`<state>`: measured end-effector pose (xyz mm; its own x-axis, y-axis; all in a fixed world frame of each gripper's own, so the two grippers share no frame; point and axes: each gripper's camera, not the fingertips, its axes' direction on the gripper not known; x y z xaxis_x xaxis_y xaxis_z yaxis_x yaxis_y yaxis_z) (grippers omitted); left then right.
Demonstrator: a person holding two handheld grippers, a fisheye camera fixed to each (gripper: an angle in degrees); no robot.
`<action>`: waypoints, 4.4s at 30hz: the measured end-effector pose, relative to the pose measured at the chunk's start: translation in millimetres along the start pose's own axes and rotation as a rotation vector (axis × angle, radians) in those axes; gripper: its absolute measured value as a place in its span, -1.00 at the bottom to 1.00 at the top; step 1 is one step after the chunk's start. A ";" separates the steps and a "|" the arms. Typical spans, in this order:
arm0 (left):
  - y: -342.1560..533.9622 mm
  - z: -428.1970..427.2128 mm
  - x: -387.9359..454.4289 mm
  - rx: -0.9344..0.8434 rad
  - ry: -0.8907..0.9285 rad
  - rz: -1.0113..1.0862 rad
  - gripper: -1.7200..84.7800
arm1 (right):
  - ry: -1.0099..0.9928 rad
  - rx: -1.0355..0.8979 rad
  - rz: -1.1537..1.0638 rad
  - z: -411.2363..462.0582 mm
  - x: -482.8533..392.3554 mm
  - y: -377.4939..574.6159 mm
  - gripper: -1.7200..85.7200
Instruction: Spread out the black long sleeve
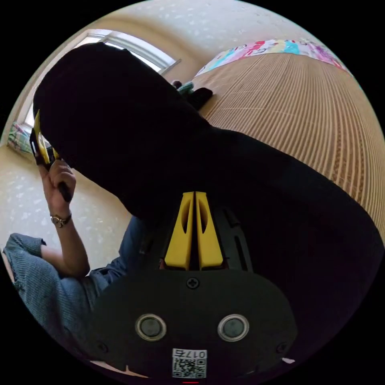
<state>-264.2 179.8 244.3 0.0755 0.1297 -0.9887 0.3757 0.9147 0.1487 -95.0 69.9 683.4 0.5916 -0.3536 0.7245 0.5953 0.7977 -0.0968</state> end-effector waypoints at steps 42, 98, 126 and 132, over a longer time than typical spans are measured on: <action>36.9 125.4 -20.9 -0.521 0.421 -0.101 -0.74 | 0.121 0.131 0.202 -105.0 28.1 -12.6 -0.95; 167.4 -131.5 -164.4 -0.317 -0.605 -0.407 -0.78 | -0.453 -0.057 -0.154 11.8 -1.4 -254.6 -0.79; 240.7 239.1 15.8 -1.127 0.133 -0.043 -0.98 | 0.635 0.927 0.687 -196.3 -30.1 263.8 -0.95; 221.2 323.1 83.5 -1.242 0.247 -0.140 -0.98 | 0.401 1.200 0.956 -258.8 17.7 350.7 -0.93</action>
<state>123.7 269.3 201.1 -0.1185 -0.0511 -0.9916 -0.7570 0.6510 0.0569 265.0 216.9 485.6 0.6951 0.5381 0.4768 -0.7076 0.6294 0.3212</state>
